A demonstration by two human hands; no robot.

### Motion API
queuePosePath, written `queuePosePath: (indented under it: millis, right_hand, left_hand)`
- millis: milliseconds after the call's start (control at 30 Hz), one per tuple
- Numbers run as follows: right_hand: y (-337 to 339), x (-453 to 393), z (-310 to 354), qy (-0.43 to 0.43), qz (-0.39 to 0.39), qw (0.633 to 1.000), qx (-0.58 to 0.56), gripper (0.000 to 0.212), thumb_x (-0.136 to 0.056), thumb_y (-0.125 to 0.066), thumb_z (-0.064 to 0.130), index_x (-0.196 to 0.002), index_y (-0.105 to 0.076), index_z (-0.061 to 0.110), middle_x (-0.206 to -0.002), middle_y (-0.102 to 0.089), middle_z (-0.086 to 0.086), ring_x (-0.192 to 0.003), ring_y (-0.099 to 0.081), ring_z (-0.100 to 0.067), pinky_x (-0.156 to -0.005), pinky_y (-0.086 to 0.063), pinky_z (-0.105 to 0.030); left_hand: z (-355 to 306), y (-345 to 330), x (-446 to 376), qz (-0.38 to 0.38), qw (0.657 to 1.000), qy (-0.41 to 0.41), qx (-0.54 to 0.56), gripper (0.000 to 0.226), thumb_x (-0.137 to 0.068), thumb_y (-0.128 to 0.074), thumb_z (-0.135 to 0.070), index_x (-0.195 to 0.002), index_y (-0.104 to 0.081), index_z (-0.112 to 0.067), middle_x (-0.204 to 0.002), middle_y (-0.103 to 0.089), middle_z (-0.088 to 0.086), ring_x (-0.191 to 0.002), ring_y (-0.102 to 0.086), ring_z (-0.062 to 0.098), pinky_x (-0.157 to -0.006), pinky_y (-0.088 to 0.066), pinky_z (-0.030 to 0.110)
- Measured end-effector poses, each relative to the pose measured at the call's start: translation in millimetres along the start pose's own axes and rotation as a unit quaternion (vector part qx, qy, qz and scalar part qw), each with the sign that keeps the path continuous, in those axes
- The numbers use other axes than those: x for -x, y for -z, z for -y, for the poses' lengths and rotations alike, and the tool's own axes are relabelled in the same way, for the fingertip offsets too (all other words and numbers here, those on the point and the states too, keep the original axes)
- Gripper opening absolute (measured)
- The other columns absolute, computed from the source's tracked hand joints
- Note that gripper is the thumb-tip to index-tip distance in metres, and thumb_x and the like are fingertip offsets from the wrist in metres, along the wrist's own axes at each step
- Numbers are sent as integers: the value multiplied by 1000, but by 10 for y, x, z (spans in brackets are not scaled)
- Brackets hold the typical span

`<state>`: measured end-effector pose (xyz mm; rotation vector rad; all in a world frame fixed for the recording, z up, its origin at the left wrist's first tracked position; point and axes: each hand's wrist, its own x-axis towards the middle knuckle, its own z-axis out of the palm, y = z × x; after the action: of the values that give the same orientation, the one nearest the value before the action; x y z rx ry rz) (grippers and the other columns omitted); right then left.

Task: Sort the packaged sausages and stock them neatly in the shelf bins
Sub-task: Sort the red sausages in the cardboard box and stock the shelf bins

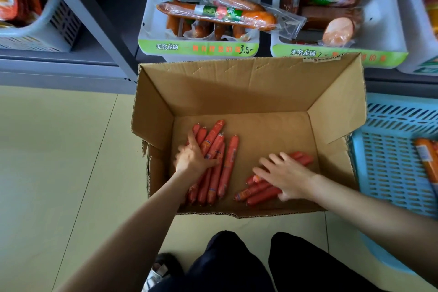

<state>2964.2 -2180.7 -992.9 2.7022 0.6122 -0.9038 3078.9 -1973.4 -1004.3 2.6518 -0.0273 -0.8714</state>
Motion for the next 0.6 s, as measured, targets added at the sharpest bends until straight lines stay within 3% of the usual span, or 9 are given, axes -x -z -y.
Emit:
queuePosePath:
  millis: [167,400,600]
  right_hand:
    - [151,-174,-276,-79,10,997,-26,86,-78,-72,28,-145,-21,17,-149,-22,-11,-134,-27,-34,-105,-32,-46]
    - [125,-299,-312,-116,-52,992,-3,65,-85,-58,14,-141,-25,13,-136,-42,-10,-124,-40,-33,-102,-30,-45]
    - [122,-227,-387,-186,-147,965,-108,54,-84,-57,20,-131,-34,12,-125,-52,-10,-114,-52,-31,-95,-39,-40]
  left_hand:
    - [-105,-13,3,-28,997,-63,-25,82,-74,-74,-32,-138,-26,-13,-118,-59,17,-110,-55,35,-87,-42,35]
    - [-121,-30,-20,-42,993,-77,-74,85,-73,-72,-31,-140,-23,-14,-118,-56,17,-107,-56,34,-87,-43,36]
    - [-173,-17,95,-101,988,-107,52,71,-71,-74,-29,-127,-35,-9,-107,-61,15,-99,-58,36,-79,-42,35]
